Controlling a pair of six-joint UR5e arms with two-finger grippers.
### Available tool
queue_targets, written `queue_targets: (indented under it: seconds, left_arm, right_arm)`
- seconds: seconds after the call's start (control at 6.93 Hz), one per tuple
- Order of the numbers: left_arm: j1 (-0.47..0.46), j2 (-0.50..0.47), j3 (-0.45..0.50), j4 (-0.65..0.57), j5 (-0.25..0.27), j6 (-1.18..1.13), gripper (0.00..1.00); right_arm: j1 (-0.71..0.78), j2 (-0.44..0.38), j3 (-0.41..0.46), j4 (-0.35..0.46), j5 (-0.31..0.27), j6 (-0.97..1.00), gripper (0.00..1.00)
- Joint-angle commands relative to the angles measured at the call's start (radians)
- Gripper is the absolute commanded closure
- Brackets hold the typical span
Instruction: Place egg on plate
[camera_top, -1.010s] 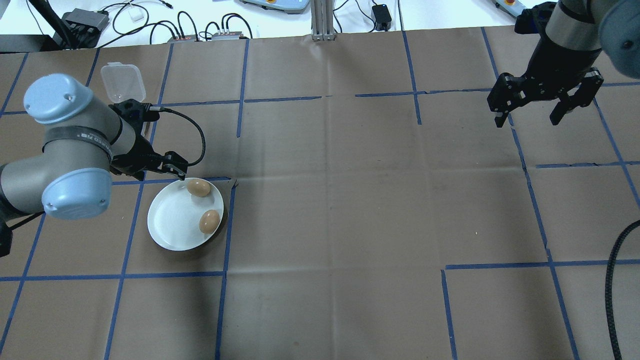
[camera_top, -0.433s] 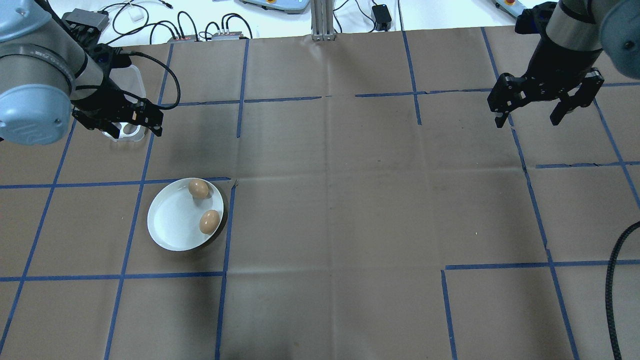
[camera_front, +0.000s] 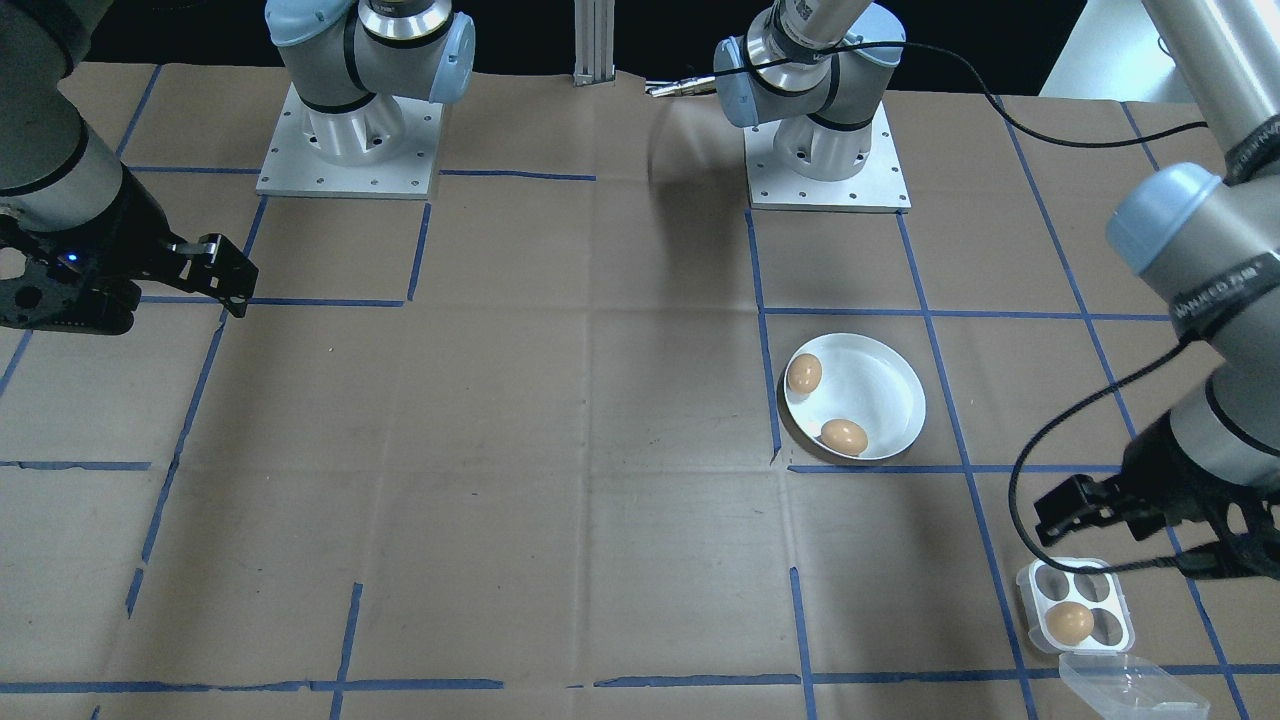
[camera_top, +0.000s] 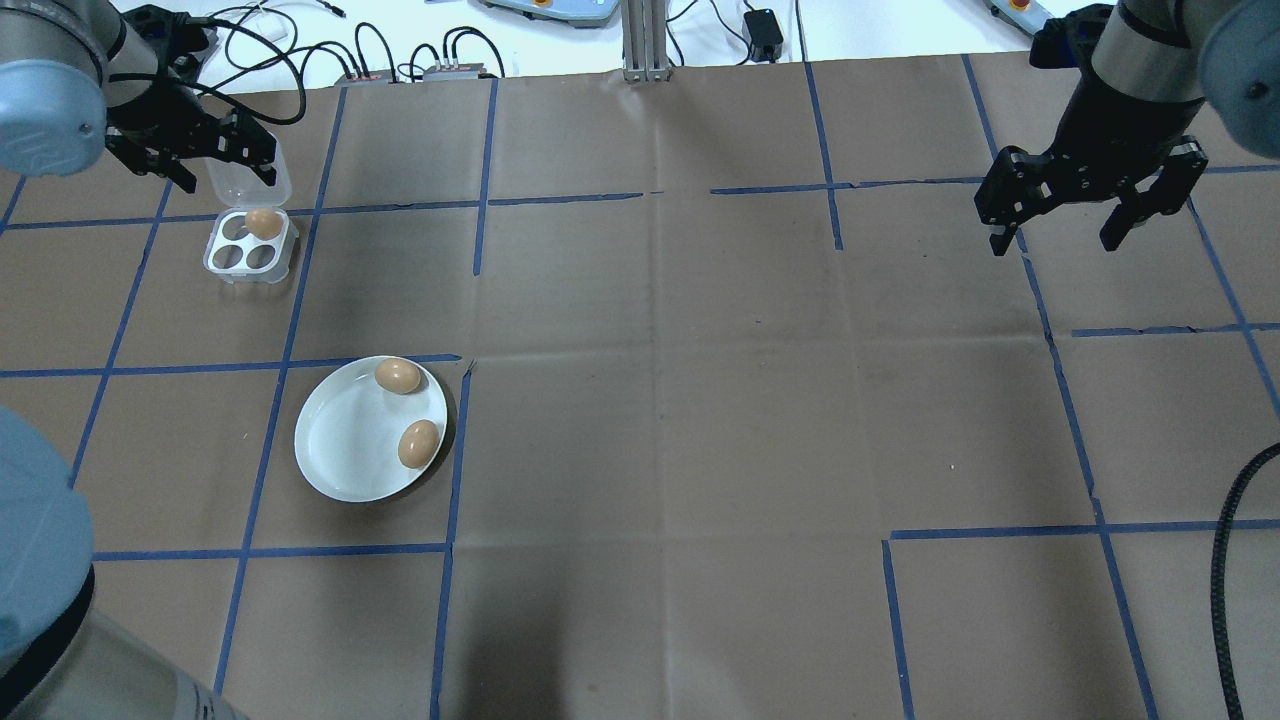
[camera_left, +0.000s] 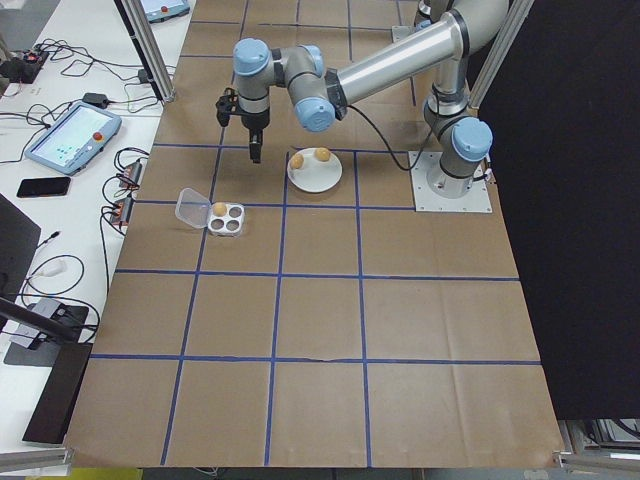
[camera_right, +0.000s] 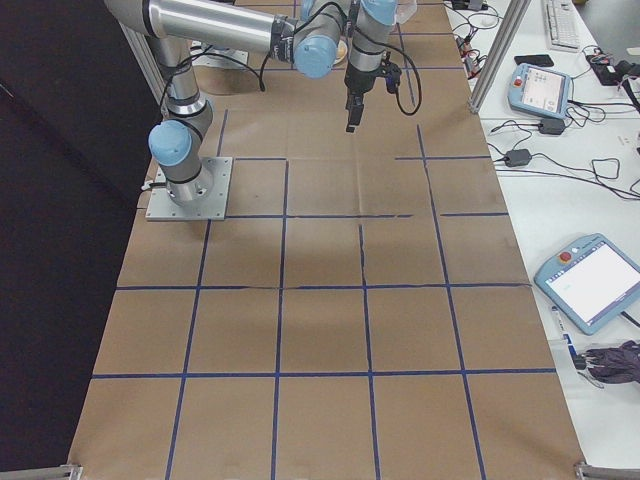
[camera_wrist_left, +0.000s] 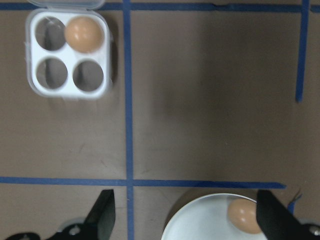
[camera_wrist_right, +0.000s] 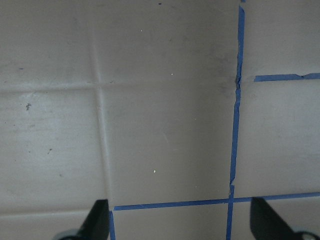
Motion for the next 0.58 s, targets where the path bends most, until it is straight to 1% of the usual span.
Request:
queue_targets:
  seconds: [0.0,0.29,0.43]
  left_arm:
    - [0.010,-0.153,0.180,-0.002,0.004,0.018,0.00]
    - [0.031,-0.207,0.178,0.011,0.004,0.088,0.01]
    - [0.031,-0.226,0.176,0.012,0.005,0.089,0.01]
  right_arm:
    - [0.000,0.000,0.000,0.001,0.000,0.000,0.00]
    - [0.000,0.000,0.000,-0.001,0.000,0.000,0.00]
    - [0.000,0.000,0.000,0.001,0.000,0.000,0.00]
